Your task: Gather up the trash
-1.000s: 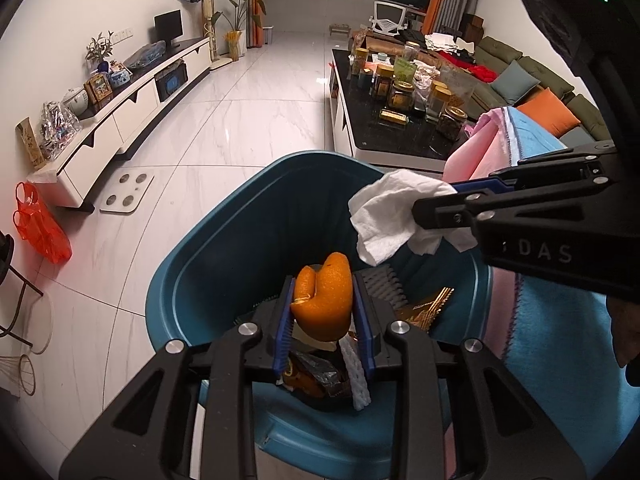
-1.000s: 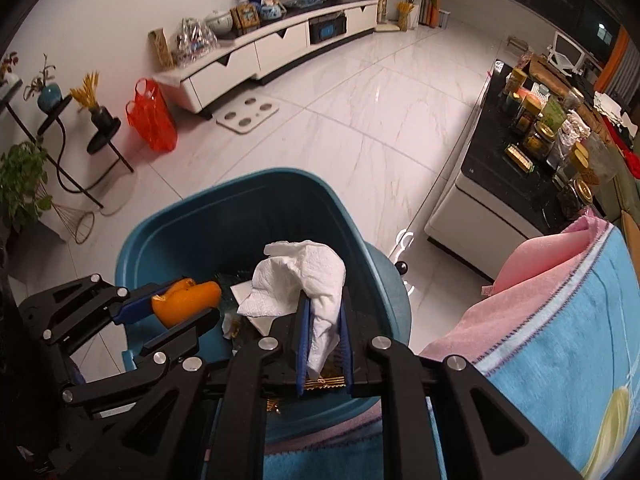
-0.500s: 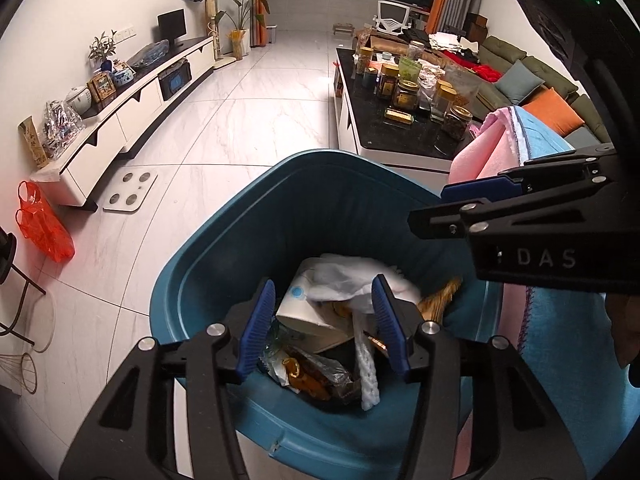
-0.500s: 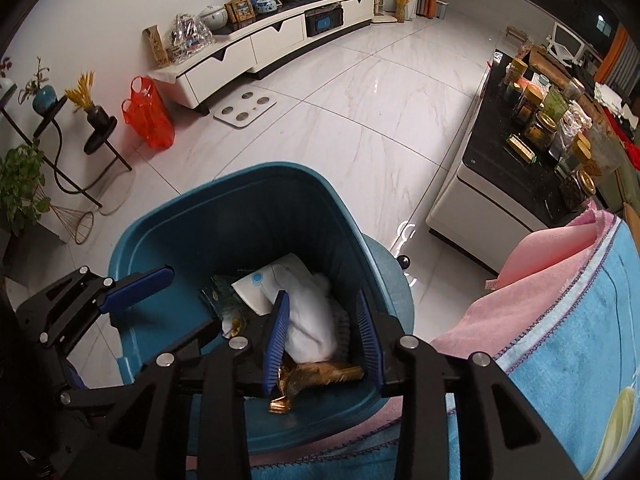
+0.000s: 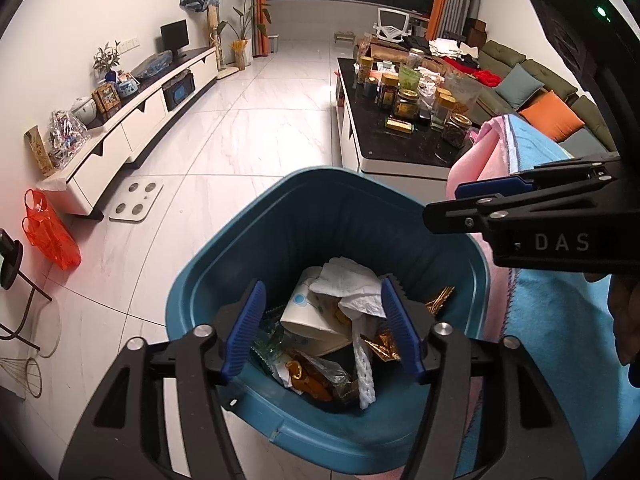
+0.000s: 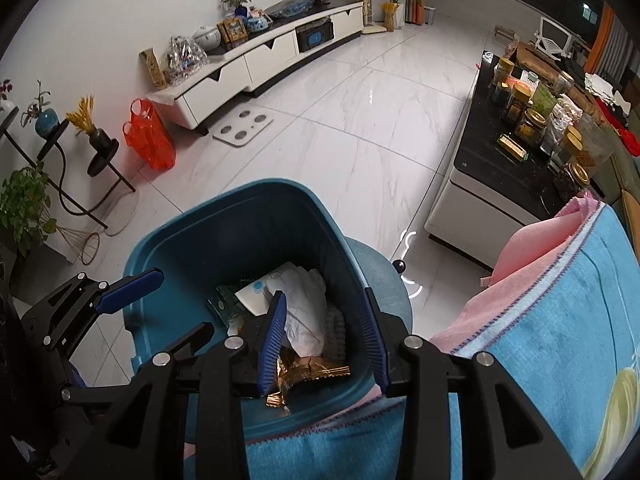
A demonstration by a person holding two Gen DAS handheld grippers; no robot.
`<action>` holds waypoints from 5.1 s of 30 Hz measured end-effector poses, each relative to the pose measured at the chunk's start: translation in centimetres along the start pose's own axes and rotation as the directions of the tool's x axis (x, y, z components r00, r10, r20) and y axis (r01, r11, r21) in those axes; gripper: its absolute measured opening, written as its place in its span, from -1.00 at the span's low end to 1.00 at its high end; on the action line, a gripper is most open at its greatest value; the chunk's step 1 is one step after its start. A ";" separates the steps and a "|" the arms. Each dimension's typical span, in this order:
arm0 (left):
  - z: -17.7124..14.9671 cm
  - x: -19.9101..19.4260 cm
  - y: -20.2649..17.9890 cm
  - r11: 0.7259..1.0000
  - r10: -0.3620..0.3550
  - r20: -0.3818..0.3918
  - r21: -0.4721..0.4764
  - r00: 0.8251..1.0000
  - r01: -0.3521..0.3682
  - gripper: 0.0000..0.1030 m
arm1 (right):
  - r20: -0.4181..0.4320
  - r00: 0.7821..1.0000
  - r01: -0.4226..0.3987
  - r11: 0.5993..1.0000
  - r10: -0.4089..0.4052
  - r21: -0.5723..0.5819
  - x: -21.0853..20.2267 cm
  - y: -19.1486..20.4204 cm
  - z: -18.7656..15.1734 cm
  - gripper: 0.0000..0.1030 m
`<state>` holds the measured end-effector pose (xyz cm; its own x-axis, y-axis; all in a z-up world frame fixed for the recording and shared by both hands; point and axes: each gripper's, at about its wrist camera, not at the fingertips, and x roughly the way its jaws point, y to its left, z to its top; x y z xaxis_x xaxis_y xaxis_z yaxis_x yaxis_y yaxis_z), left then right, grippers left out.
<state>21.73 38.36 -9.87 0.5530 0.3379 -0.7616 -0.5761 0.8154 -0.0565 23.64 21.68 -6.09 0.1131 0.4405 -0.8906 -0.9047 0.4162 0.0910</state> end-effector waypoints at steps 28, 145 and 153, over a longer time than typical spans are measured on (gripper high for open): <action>0.7 -9.7 -3.3 0.997 0.047 0.126 0.050 0.991 -0.053 0.89 | 0.237 0.971 -0.007 0.996 -0.015 0.094 -9.9 -3.8 -4.9 0.69; -16.6 -30.5 -24.0 0.796 -0.570 0.342 0.454 0.747 0.400 0.89 | 0.416 0.468 0.343 0.594 -0.780 0.728 -31.9 -2.9 -47.4 0.87; -19.2 -31.3 -22.3 0.786 -0.594 0.389 0.465 0.704 0.406 0.89 | 0.440 0.385 0.353 0.570 -0.811 0.742 -31.7 -1.0 -48.2 0.87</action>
<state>5.72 0.58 2.85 0.9658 -0.0634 -0.2514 0.0516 0.9973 -0.0531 1.19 -31.02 0.61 0.9582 0.1821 -0.2208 -0.1711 0.9829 0.0681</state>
